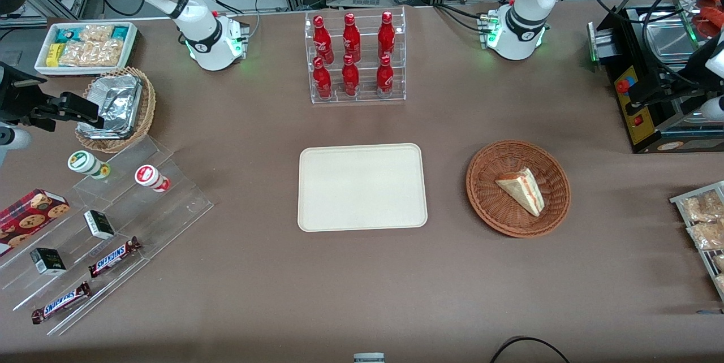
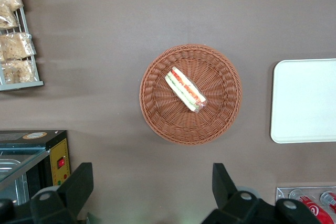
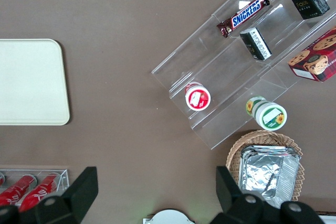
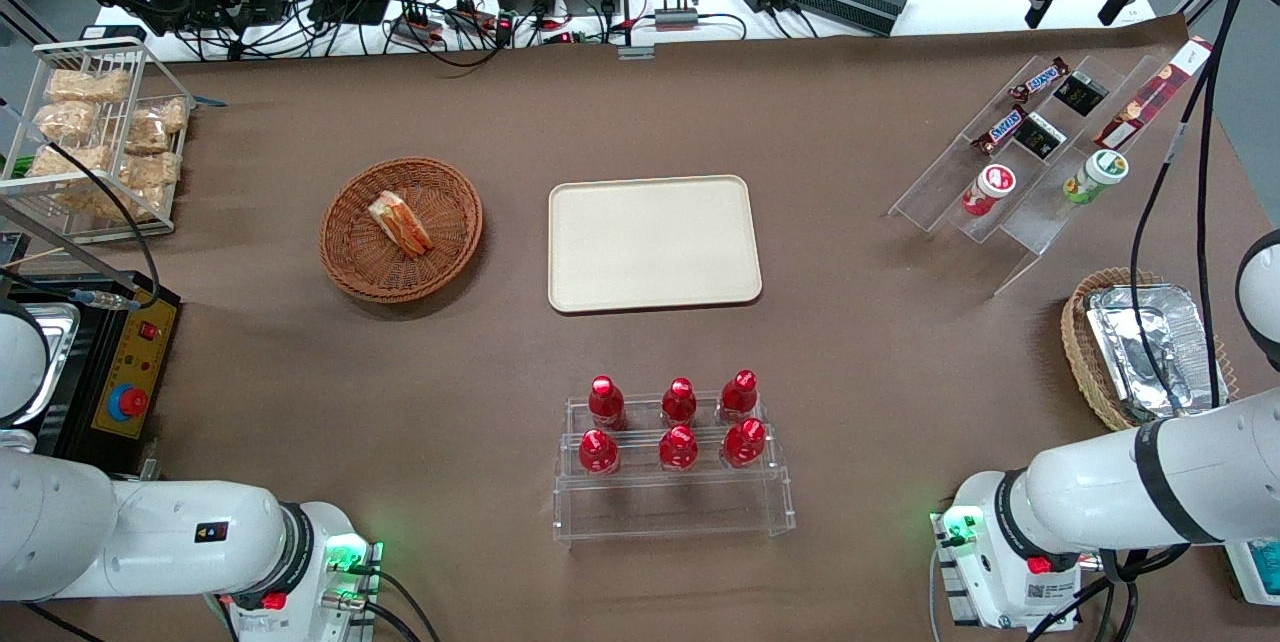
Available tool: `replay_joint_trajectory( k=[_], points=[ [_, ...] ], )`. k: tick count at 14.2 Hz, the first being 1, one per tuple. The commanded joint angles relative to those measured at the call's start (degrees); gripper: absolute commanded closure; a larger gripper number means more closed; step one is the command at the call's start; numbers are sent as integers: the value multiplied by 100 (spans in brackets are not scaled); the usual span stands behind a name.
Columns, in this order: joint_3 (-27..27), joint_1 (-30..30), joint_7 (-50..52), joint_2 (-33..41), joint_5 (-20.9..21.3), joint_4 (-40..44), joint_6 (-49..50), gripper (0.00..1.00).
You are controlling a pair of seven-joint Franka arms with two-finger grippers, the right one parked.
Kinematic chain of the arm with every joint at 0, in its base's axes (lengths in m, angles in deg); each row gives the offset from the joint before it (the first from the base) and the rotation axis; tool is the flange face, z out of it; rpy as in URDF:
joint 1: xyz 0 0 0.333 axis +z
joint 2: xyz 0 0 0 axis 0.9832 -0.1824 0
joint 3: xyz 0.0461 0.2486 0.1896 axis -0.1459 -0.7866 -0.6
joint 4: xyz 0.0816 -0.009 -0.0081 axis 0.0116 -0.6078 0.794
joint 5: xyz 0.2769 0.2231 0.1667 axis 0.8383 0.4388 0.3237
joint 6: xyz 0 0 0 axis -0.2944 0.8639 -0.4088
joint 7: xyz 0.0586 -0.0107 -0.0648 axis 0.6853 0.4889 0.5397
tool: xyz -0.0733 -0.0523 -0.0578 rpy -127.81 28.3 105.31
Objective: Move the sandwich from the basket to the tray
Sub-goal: 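Move the left gripper over the wrapped sandwich in the wicker basket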
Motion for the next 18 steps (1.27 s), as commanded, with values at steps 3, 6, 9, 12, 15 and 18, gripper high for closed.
replay_joint_trajectory(
  k=[3, 6, 9, 12, 15, 18],
  points=[
    [-3, -45, 27, -63, 72, -50, 74, 0],
    [-3, -45, 97, -72, 81, -812, -381, 0],
    [84, -89, 595, 7, 81, -1761, -1285, 0],
    [313, -115, 1799, 165, 81, -2920, -2514, 0],
    [541, -125, 3459, 210, 81, -3757, -3702, 0],
    [629, -133, 4173, -17, 81, -4321, -4679, 0]
  ],
)
